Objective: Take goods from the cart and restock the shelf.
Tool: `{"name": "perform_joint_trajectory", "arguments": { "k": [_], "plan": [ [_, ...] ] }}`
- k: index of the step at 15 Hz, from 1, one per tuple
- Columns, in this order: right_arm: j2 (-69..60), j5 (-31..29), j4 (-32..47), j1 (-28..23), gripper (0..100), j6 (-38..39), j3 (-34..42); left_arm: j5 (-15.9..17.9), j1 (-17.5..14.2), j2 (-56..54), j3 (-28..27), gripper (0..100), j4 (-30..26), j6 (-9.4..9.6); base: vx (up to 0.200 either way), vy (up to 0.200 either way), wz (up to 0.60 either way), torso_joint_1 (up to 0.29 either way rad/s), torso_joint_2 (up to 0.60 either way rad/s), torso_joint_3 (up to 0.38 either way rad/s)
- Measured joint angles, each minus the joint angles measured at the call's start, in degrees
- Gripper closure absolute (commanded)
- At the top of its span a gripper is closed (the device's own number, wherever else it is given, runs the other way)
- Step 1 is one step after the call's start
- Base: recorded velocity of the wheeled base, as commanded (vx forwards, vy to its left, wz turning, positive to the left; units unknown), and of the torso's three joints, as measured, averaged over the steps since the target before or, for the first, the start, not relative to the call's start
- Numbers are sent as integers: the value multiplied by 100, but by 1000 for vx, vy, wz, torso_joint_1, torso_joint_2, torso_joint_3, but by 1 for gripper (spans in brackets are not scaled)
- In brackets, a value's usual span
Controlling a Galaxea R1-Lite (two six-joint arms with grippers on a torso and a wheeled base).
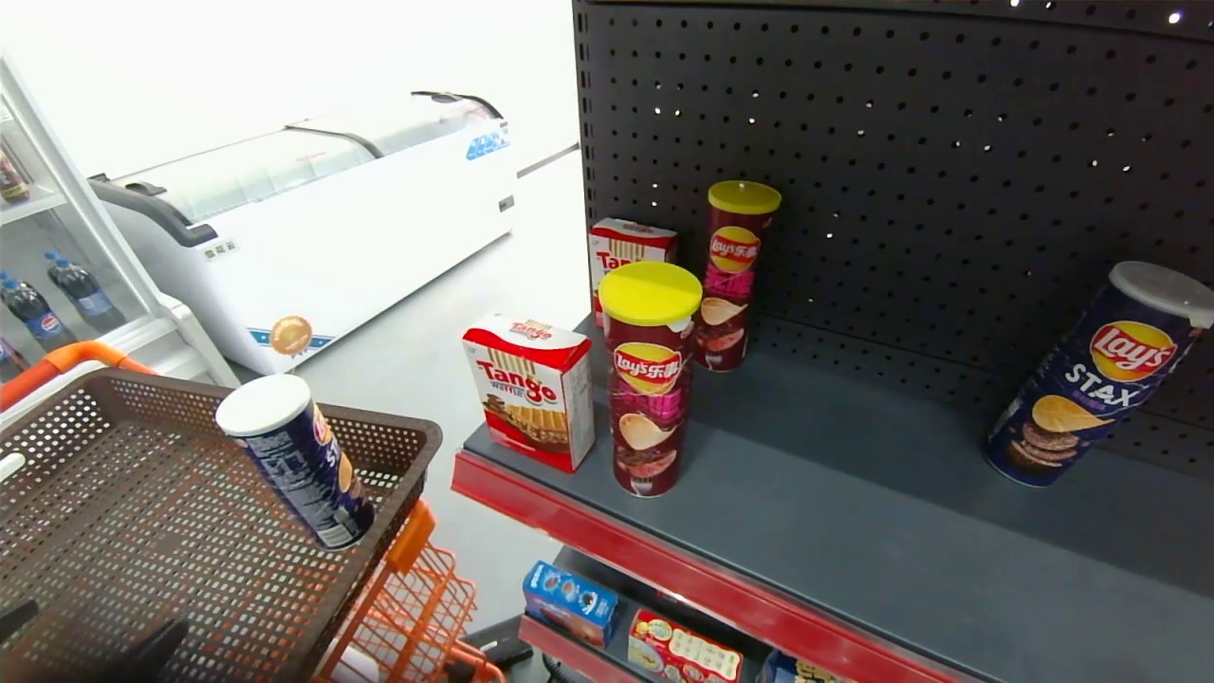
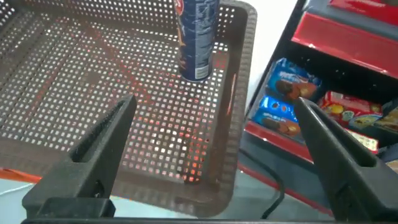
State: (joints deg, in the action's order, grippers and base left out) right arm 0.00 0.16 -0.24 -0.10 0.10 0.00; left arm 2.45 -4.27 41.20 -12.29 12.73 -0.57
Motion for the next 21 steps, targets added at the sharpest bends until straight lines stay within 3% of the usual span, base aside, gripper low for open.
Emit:
{"name": "perform_joint_trajectory", "arguments": {
  "k": [3, 8, 13, 16, 21],
  "plan": [
    [0, 0, 0, 0, 0, 0, 0, -238, -69, 1263, 44, 0, 1179, 158, 0, 0, 0, 0, 0, 0],
    [0, 0, 0, 0, 0, 0, 0, -334, 6, 3421, 210, 0, 3684, 432, 0, 0, 0, 0, 0, 0],
    [0, 0, 0, 0, 0, 0, 0, -545, 135, 5289, 207, 0, 5786, 464, 0, 0, 0, 0, 0, 0],
    [0, 0, 2, 0, 0, -2, 0, -953, 35, 6201, -290, 0, 6331, 489, 0, 0, 0, 0, 0, 0],
    [0, 0, 2, 0, 0, 0, 0, -1011, -33, 7060, -920, 0, 6506, 471, 0, 0, 0, 0, 0, 0]
  ]
}}
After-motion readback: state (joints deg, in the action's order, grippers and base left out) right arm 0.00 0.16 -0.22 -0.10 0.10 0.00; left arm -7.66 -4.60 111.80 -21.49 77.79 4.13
